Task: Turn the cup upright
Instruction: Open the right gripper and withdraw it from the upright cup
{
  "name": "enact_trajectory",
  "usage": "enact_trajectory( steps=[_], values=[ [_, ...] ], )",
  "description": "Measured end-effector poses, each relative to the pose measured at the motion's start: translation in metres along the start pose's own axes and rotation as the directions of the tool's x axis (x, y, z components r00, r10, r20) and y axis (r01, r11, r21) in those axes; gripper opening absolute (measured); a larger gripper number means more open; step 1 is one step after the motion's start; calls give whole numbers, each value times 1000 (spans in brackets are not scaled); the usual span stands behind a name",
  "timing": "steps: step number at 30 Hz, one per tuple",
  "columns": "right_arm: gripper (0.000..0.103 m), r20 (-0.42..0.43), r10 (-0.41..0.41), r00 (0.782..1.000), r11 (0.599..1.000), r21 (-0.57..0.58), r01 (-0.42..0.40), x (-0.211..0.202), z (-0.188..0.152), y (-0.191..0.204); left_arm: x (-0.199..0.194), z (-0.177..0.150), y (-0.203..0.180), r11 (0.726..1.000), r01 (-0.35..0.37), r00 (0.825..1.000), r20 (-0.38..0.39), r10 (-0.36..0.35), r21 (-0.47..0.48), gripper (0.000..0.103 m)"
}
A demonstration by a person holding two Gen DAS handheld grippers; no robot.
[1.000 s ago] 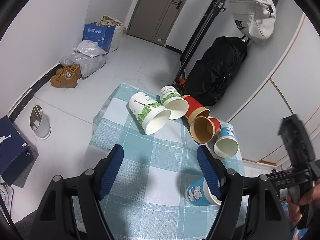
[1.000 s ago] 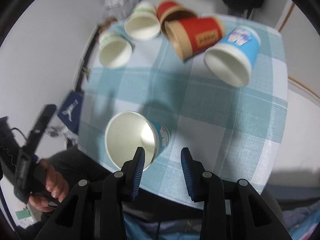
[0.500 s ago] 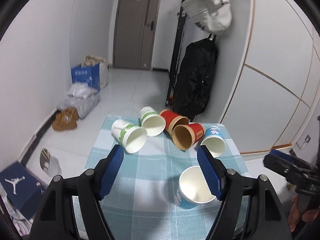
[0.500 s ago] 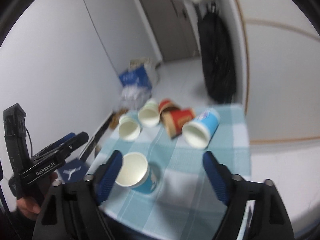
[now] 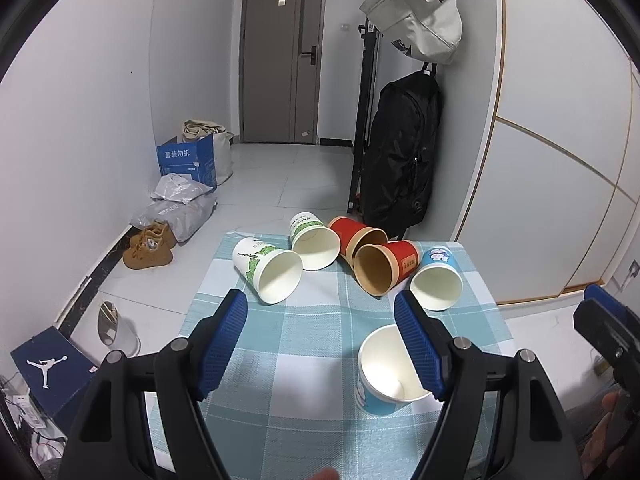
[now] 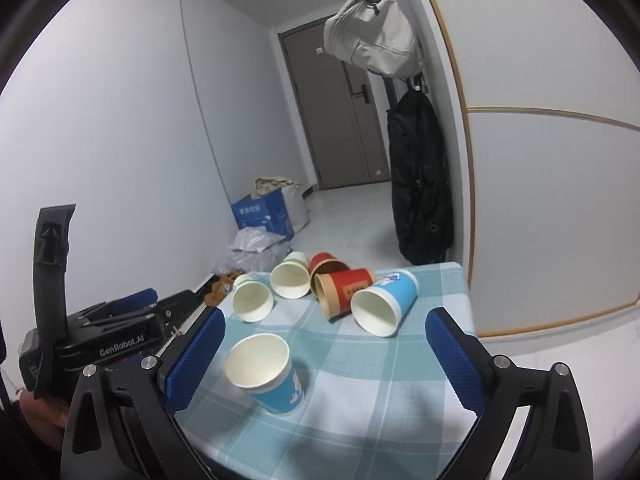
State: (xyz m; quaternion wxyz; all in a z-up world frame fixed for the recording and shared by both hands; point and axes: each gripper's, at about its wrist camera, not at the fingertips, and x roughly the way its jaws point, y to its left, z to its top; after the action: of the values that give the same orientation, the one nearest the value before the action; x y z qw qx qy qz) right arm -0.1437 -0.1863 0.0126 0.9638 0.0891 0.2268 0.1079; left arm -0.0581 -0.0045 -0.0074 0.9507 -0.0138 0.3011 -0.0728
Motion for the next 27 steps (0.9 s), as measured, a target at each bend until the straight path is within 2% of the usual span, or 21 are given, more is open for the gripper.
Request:
enact_trajectory(
  steps=[3,11,27],
  values=[
    [103,1,-9,1000,1000,7,9,1,-2,-2,-1,0,-1,1000,-17,1000,10,17,4,72],
    [103,13,-25,1000,999,33,25,-3,-3,-9,1,-2,-1,1000,15,1000,-6,-15,-4,72],
    [103,11,-47,999,999,14,47,-3,-4,-6,-2,-4,-6,1000,27,1000,-8,-27,14,72]
  ],
)
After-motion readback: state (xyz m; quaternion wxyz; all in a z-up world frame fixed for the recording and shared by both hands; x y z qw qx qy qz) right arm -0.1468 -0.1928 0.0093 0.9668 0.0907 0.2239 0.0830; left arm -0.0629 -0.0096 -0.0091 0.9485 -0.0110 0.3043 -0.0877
